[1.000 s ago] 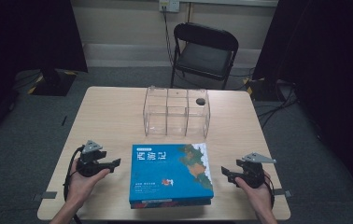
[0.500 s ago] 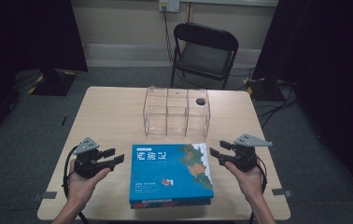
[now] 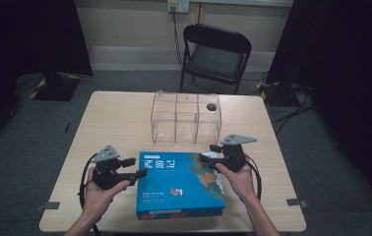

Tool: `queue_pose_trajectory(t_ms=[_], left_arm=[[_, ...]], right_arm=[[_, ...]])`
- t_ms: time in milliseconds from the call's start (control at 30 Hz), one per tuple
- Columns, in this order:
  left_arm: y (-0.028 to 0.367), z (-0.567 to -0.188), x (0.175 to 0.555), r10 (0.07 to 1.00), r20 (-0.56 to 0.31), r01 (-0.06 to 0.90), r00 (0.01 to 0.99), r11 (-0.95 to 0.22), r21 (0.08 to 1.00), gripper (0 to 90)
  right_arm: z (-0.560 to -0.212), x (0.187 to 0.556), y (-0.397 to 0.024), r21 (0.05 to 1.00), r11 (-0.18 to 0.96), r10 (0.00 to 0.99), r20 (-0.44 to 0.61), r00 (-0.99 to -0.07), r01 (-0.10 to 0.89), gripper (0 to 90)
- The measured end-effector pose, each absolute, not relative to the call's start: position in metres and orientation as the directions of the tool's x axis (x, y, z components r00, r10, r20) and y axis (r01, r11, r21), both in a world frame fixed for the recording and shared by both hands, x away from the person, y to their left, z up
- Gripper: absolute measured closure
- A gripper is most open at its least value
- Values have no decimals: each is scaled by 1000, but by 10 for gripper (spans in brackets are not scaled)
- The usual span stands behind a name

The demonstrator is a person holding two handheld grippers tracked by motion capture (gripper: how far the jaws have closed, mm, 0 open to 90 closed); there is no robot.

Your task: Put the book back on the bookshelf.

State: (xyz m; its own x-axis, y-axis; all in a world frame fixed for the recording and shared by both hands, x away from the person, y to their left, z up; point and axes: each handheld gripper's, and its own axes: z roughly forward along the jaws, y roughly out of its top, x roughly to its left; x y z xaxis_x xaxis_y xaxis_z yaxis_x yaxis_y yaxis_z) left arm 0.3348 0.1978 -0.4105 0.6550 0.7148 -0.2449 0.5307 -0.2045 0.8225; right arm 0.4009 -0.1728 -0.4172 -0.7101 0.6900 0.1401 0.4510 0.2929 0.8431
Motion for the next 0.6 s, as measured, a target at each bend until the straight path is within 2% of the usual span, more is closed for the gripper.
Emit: queue_pose_trajectory(t_ms=[67,200,600], left_arm=[[193,-416,338,714,-239,539,658,-224,812,446],[194,-416,341,712,-227,534,664,-240,811,479],[182,-418,368,703,-237,539,670,-242,807,507]], right_arm=[[-418,401,-173,845,296,689,134,-712,445,408],[-417,398,-174,841,318,686,114,-718,438,424],[-418,379,-189,845,318,698,98,-709,430,430]])
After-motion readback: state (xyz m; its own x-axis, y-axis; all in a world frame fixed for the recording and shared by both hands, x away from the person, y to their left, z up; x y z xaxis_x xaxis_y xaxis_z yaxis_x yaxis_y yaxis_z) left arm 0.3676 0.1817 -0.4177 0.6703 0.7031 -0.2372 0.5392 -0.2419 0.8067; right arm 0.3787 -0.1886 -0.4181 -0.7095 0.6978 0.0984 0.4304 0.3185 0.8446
